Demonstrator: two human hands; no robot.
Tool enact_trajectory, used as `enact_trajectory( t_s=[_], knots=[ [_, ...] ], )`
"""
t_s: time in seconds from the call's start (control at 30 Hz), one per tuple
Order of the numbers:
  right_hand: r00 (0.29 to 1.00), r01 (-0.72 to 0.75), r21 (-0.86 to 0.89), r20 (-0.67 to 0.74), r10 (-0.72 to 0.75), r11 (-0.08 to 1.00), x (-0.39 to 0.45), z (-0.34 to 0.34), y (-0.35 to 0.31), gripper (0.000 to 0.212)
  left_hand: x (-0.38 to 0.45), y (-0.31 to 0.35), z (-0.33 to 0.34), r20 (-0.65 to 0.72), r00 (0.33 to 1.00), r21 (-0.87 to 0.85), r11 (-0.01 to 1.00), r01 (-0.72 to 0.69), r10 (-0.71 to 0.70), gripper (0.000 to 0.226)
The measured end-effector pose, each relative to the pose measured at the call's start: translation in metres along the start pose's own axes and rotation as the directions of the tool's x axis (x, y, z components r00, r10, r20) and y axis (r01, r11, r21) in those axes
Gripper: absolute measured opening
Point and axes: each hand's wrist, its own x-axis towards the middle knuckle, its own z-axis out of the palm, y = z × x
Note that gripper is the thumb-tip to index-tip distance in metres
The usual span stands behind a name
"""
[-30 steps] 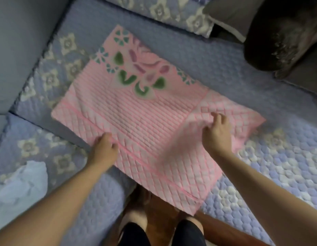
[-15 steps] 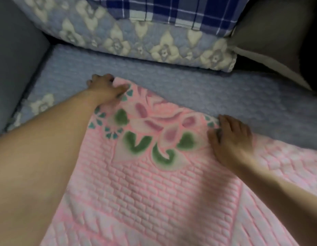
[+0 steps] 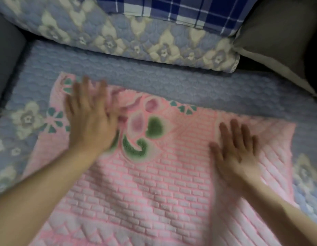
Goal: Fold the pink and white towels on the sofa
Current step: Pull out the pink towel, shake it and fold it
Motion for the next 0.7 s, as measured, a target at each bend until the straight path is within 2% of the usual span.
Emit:
enact_trajectory(
  t_s=[0.07, 0.1, 0.13, 0.2, 0.23, 0.27, 0.33, 0.4, 0.43, 0.47, 0.5, 0.57, 0.6, 0.63, 0.7],
  knots=[
    [0.994, -0.103, -0.01, 0.028, 0.103, 0.995, -0.003, -0.007, 0.018, 0.071, -0.023, 0.02, 0.009, 0.246, 0.967, 0.022, 0.997, -0.068, 0.061, 0.063],
    [0.986, -0.159, -0.021, 0.054, 0.16, 0.987, -0.004, -0.012, 0.022, 0.071, -0.027, 0.026, 0.017, 0.335, 0.941, 0.066, 0.995, -0.078, 0.051, 0.065],
    [0.975, -0.214, -0.02, 0.064, 0.215, 0.977, -0.001, -0.019, 0.019, 0.071, -0.026, 0.03, 0.026, 0.36, 0.933, 0.102, 0.993, -0.065, 0.024, 0.066],
    [0.963, -0.269, 0.04, -0.011, 0.269, 0.962, 0.018, -0.033, -0.002, 0.073, -0.011, 0.035, 0.037, 0.365, 0.931, 0.101, 0.995, -0.003, -0.034, 0.068],
    [0.967, -0.239, 0.075, -0.071, 0.244, 0.968, 0.028, -0.04, -0.019, 0.075, -0.003, 0.037, 0.038, 0.36, 0.933, 0.081, 0.997, -0.005, -0.024, 0.069],
    [0.977, -0.155, 0.093, -0.133, 0.166, 0.984, 0.037, -0.045, -0.039, 0.074, 0.003, 0.038, 0.037, 0.342, 0.94, 0.066, 0.997, -0.04, 0.015, 0.069],
    [0.964, 0.109, 0.08, -0.25, -0.086, 0.991, 0.054, -0.046, -0.078, 0.068, 0.011, 0.035, 0.036, 0.315, 0.942, 0.068, 0.987, -0.144, 0.116, 0.069],
    [0.911, 0.346, -0.02, -0.234, -0.341, 0.938, 0.067, -0.032, -0.094, 0.064, 0.017, 0.034, 0.038, 0.342, 0.929, 0.071, 0.982, -0.175, 0.141, 0.069],
    [0.904, 0.382, -0.087, -0.171, -0.391, 0.92, 0.073, -0.021, -0.091, 0.062, 0.018, 0.035, 0.04, 0.353, 0.927, 0.077, 0.983, -0.167, 0.13, 0.069],
    [0.923, 0.348, -0.143, -0.123, -0.365, 0.927, 0.082, -0.013, -0.082, 0.061, 0.02, 0.038, 0.043, 0.356, 0.927, 0.082, 0.984, -0.157, 0.118, 0.068],
    [0.958, 0.248, -0.171, -0.099, -0.267, 0.953, 0.094, -0.008, -0.072, 0.062, 0.021, 0.041, 0.045, 0.365, 0.925, 0.087, 0.985, -0.15, 0.109, 0.068],
    [0.996, 0.041, -0.155, -0.067, -0.052, 0.987, 0.119, -0.011, -0.056, 0.061, 0.025, 0.046, 0.046, 0.409, 0.91, 0.102, 0.987, -0.123, 0.071, 0.067],
    [0.998, 0.008, -0.141, -0.06, -0.017, 0.99, 0.127, -0.017, -0.054, 0.06, 0.028, 0.05, 0.042, 0.421, 0.906, 0.124, 0.987, -0.103, 0.042, 0.066],
    [0.997, 0.018, -0.134, -0.077, -0.029, 0.991, 0.13, -0.025, -0.057, 0.059, 0.029, 0.056, 0.037, 0.414, 0.91, 0.148, 0.985, -0.086, 0.017, 0.066],
    [0.971, 0.138, -0.087, -0.182, -0.152, 0.987, 0.114, -0.037, -0.076, 0.056, 0.018, 0.075, 0.024, 0.341, 0.94, 0.134, 0.99, -0.052, 0.003, 0.065]
  ],
)
